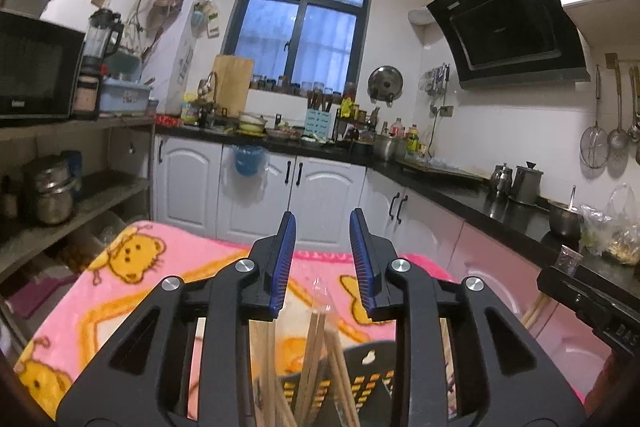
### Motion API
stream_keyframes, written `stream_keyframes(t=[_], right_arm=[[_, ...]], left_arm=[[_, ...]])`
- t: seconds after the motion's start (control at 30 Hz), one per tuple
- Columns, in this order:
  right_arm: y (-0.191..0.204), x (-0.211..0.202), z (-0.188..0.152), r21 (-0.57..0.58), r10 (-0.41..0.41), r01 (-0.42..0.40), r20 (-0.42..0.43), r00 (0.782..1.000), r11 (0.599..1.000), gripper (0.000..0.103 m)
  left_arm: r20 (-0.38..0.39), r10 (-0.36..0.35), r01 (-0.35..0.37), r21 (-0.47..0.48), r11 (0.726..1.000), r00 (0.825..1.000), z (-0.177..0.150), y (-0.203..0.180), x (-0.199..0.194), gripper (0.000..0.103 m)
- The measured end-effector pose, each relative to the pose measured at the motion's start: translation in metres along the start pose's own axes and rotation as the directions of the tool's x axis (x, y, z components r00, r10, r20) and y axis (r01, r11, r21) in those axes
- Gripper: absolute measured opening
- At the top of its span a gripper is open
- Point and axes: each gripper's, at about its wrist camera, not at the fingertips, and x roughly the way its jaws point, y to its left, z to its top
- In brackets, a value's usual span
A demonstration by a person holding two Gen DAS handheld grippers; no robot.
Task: Organize utensils
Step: 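Lower chopsticks into the caddy and open both tools, then withdraw both open tools from the caddy toward the remaining chopsticks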
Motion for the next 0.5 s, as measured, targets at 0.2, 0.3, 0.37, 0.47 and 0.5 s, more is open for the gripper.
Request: stream_keyframes(t=[0.2, 0.3, 0.37, 0.47, 0.5], right_arm=[[-0.004, -0.005, -0.006, 0.017, -0.010, 0.010, -0.018, 1.000, 1.000, 0.017], [-0.005, -0.009, -0.009, 0.021, -0.010, 0.011, -0.026, 1.000, 1.000, 0.019], [-0.005, -0.012, -0.010, 0.021, -0.013, 0.014, -0.030, 0.999, 1.000, 0.021], [-0.006, -0.015, -0.013, 0.023, -0.017, 0.018, -0.039, 0.999, 1.000, 0.022], [-0.006, -0.016, -0.014, 0.024, -0.018, 0.019, -0.043, 0.999, 1.000, 0.022]], left_arm=[[-0.045, 0.009, -0.010, -0.031, 0.999, 0.999, -0.006, 0.013, -0.009, 0.032], [-0.066, 0.008, -0.011, -0.047, 0.999, 0.998, -0.010, 0.017, -0.016, 0.038], [-0.074, 0.004, -0.008, -0.057, 0.998, 0.997, -0.011, 0.021, -0.021, 0.041], [-0.088, -0.003, -0.003, -0.065, 0.998, 0.996, -0.011, 0.021, -0.027, 0.048], [-0.094, -0.004, -0.003, -0.068, 0.998, 0.996, -0.012, 0.021, -0.029, 0.050]])
